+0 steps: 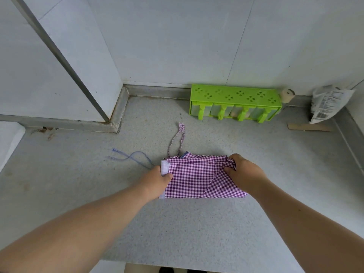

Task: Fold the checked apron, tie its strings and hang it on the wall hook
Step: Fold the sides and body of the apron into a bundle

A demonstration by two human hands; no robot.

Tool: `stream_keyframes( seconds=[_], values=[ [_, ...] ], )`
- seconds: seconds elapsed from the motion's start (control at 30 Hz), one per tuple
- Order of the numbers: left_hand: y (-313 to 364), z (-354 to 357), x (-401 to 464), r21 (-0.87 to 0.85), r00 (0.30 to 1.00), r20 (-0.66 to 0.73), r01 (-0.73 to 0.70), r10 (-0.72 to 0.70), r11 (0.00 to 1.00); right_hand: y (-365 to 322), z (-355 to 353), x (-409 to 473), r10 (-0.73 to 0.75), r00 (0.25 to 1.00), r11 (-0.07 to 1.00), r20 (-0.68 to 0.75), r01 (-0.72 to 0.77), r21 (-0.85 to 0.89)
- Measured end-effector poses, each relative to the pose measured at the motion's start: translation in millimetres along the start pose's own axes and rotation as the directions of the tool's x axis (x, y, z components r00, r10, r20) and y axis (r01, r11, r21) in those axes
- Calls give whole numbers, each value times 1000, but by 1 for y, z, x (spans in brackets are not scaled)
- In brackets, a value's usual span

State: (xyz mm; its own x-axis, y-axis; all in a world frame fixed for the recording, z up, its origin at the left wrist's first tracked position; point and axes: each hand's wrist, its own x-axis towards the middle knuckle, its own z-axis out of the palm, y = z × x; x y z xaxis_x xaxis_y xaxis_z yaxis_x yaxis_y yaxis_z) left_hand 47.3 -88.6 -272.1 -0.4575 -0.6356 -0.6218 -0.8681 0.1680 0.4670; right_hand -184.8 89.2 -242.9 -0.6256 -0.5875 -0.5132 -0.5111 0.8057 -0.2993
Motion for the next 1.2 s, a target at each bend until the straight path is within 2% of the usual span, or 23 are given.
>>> stream_keyframes(
  seconds=[0.07,0.1,0.13,0.17,0.2,0.23,0.3,0.37,0.43,0.5,0.6,0.7,0.83,0.93,1.0,1.07,1.1,1.13,1.2],
  values=[
    [0,2,-4,82,983,-150,-91,103,992,-2,6,4,5,1000,1000,-19,-5,-30],
    [-2,2,-4,185,947,-214,-202,241,962,-3,8,4,-1,1000,999,-28,0,-48],
    [-3,2,-4,341,880,-234,-323,412,883,-4,11,5,-12,999,998,-36,10,-63],
    [-2,2,-2,494,802,-188,-421,566,761,-5,13,6,-27,999,997,-40,24,-74],
    [1,1,2,598,746,-93,-488,660,636,-6,14,7,-42,998,996,-38,39,-84],
    [5,1,5,646,724,15,-534,690,545,-9,14,6,-48,999,993,-24,45,-108],
    [14,6,10,678,762,186,-556,620,480,-14,12,4,-74,997,966,-11,69,-251],
    [17,14,15,676,800,229,-541,555,501,-16,14,0,-213,975,889,-70,164,-428],
    [17,19,18,686,813,205,-516,544,513,-20,17,-1,-391,913,847,-119,306,-435],
    [16,21,21,685,810,174,-508,560,522,-21,28,1,-486,868,820,-100,413,-396],
    [13,22,25,690,790,130,-506,599,517,-19,47,8,-487,870,812,-81,416,-409],
    [7,21,31,691,777,91,-499,622,523,-17,59,12,-452,876,854,-171,369,-367],
    [6,22,33,665,787,62,-492,614,563,-21,65,18,-399,894,894,-202,331,-302],
    [10,25,35,630,788,-23,-466,615,621,-25,64,22,-377,904,909,-204,318,-271],
    [8,27,33,601,755,-85,-481,650,638,-27,65,22,-369,904,911,-214,307,-275],
    [2,29,31,607,701,-64,-537,710,586,-27,66,21,-375,898,908,-229,305,-288],
    [0,29,31,613,679,-11,-575,734,541,-28,66,21,-379,897,904,-228,306,-299],
    [0,28,31,606,681,29,-594,732,529,-29,66,21,-380,898,902,-223,305,-306],
    [5,27,30,589,734,59,-572,676,570,-33,66,23,-383,900,898,-209,310,-312]
  ],
)
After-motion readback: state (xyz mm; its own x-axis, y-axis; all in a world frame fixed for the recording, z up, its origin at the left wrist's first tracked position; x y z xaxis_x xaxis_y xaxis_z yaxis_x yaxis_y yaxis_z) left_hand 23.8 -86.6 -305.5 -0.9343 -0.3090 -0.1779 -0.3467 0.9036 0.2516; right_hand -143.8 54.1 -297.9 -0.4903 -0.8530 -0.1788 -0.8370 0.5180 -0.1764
